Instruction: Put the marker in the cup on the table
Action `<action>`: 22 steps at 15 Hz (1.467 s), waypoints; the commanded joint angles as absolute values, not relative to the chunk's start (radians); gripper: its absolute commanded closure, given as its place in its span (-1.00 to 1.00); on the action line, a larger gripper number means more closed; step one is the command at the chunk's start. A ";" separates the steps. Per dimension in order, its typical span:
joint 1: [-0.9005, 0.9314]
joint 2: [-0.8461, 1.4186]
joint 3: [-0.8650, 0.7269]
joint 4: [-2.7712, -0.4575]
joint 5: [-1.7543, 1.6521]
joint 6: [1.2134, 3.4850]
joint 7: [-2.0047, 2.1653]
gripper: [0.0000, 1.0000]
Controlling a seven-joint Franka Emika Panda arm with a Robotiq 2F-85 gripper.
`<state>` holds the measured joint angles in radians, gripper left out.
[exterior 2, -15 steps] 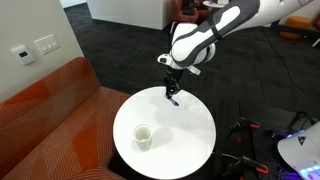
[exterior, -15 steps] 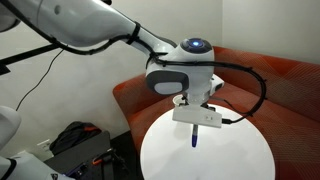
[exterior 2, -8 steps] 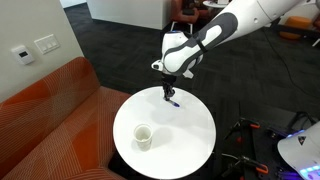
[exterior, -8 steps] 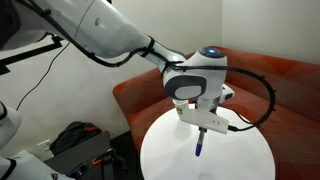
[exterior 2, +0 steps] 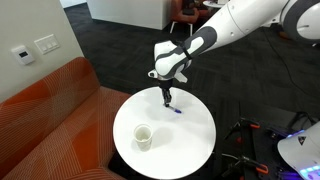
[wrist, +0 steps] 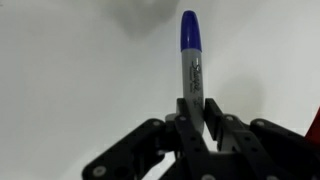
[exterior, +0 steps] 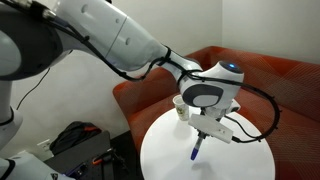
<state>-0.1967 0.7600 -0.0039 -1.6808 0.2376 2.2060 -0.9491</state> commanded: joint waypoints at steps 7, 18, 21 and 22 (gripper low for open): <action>-0.225 0.912 0.032 -1.448 0.207 2.044 -0.863 -0.11; -0.223 0.684 0.056 -1.671 0.234 2.152 -0.862 -1.00; -0.225 0.590 0.054 -1.769 0.244 2.199 -0.866 -1.00; -0.224 0.565 0.054 -1.796 0.248 2.210 -0.864 -1.00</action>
